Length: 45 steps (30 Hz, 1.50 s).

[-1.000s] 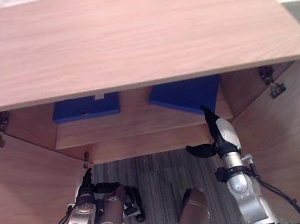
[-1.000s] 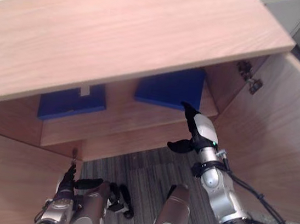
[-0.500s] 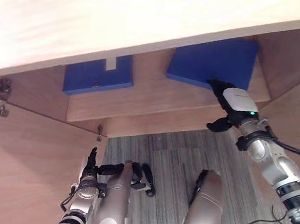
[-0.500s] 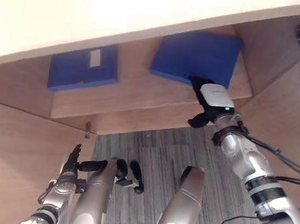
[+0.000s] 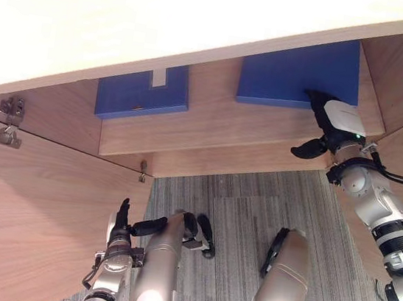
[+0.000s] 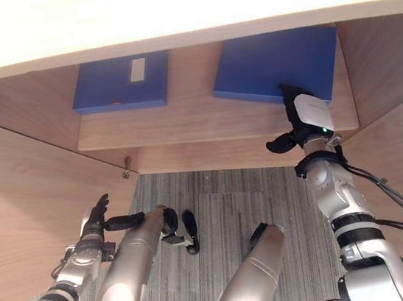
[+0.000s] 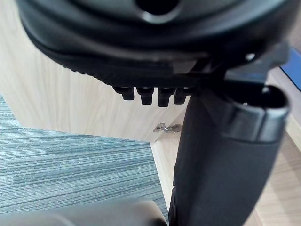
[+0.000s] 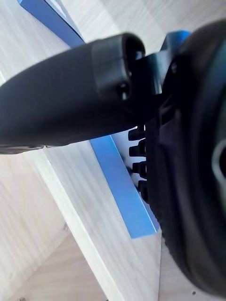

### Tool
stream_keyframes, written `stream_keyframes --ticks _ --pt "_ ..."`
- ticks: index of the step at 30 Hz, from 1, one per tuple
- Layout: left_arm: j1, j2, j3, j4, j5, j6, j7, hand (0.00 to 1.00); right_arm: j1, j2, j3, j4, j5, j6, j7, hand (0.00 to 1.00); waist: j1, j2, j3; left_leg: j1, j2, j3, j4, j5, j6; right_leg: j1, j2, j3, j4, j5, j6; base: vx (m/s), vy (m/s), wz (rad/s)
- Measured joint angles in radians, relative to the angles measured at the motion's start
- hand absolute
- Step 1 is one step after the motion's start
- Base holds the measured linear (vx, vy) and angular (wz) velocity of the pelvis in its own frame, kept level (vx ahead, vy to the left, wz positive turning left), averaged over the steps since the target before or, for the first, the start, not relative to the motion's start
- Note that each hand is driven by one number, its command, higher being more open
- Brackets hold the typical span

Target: Walk over to the cabinet, pick up the folder, carry it to the office cabinet, place the folder inside the office cabinet, then close the office cabinet door

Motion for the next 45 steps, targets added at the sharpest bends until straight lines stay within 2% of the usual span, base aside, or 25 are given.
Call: stream_keyframes --ticks 8,12,15,22,25,28,30,33,40,42,45 --pt "0.006 -0.001 0.000 -0.004 0.000 0.004 -0.031 1.00 -0.187 0.029 0.115 0.152 0.001 -0.002 0.067 1.00 0.008 0.000 -0.001 0.021 0.002 0.018 -0.027 -0.002 -0.023 0.002 0.001 0.008 -0.014 0.005 -0.007 0.04 -0.012 -0.04" --pt "0.012 -0.002 -0.002 -0.020 0.000 0.013 -0.049 1.00 -0.273 0.052 0.138 0.206 0.001 0.009 0.117 1.00 0.015 -0.001 -0.002 0.026 0.000 0.021 -0.047 0.012 -0.020 0.005 0.001 0.005 -0.028 0.007 -0.009 0.06 -0.012 0.00" --pt "0.013 -0.005 -0.003 -0.036 0.000 0.030 -0.062 1.00 -0.298 0.066 0.139 0.209 0.005 0.041 0.142 1.00 0.025 -0.003 -0.003 0.043 -0.001 0.022 -0.061 0.016 -0.019 0.023 0.000 -0.005 -0.038 0.007 -0.009 0.09 -0.015 0.01" --pt "0.035 -0.012 -0.002 -0.060 0.000 0.036 -0.072 1.00 -0.334 0.101 0.154 0.205 0.043 0.052 0.168 1.00 0.027 -0.009 -0.005 0.086 -0.003 0.019 -0.094 0.022 -0.026 0.078 0.002 -0.027 -0.071 0.007 -0.010 0.06 -0.007 0.01" --pt "0.059 -0.012 -0.001 -0.079 0.000 0.034 -0.077 1.00 -0.331 0.106 0.152 0.125 0.046 0.054 0.170 1.00 0.024 -0.018 -0.006 0.107 -0.002 0.019 -0.107 0.022 -0.027 0.100 0.007 -0.032 -0.087 0.008 -0.009 0.06 -0.008 -0.03" --pt "0.064 -0.010 0.000 -0.076 0.000 0.037 -0.078 1.00 -0.241 0.121 0.080 -0.027 0.095 0.055 0.164 1.00 0.024 -0.030 -0.008 0.144 -0.001 0.023 -0.128 0.023 -0.029 0.140 0.013 -0.038 -0.110 0.009 -0.007 0.09 -0.015 -0.06" --pt "0.071 -0.007 0.000 -0.075 0.000 0.036 -0.083 1.00 -0.093 0.160 -0.015 -0.184 0.135 0.055 0.154 1.00 0.022 -0.044 -0.010 0.191 0.001 0.026 -0.151 0.023 -0.031 0.189 0.021 -0.045 -0.139 0.011 -0.003 0.09 -0.028 -0.09" --pt "0.095 0.001 -0.001 -0.073 0.000 0.034 -0.098 1.00 0.101 0.209 -0.114 -0.297 0.169 0.056 0.142 1.00 0.013 -0.057 -0.013 0.262 0.001 0.031 -0.187 0.023 -0.033 0.263 0.036 -0.053 -0.186 0.022 0.004 0.09 -0.019 -0.11" --pt "0.151 0.033 0.009 -0.010 0.002 0.048 -0.119 1.00 0.389 0.230 -0.328 -0.328 0.179 0.106 0.121 1.00 -0.030 -0.058 -0.018 0.415 -0.007 0.056 -0.287 0.033 -0.044 0.406 0.075 -0.049 -0.311 0.070 0.021 0.04 -0.001 -0.17" --pt "0.154 0.034 0.010 0.000 0.003 0.049 -0.119 1.00 0.445 0.245 -0.354 -0.328 0.178 0.119 0.115 1.00 -0.031 -0.058 -0.023 0.440 -0.008 0.064 -0.328 0.053 -0.045 0.425 0.088 -0.050 -0.350 0.090 0.021 0.00 -0.032 -0.16" --pt "0.156 0.032 0.008 0.021 0.006 0.063 -0.115 1.00 0.534 0.338 -0.352 -0.292 0.178 0.117 0.109 1.00 -0.032 -0.054 -0.049 0.495 -0.017 0.072 -0.483 0.137 -0.054 0.477 0.131 -0.072 -0.493 0.164 0.008 0.01 -0.043 -0.11"
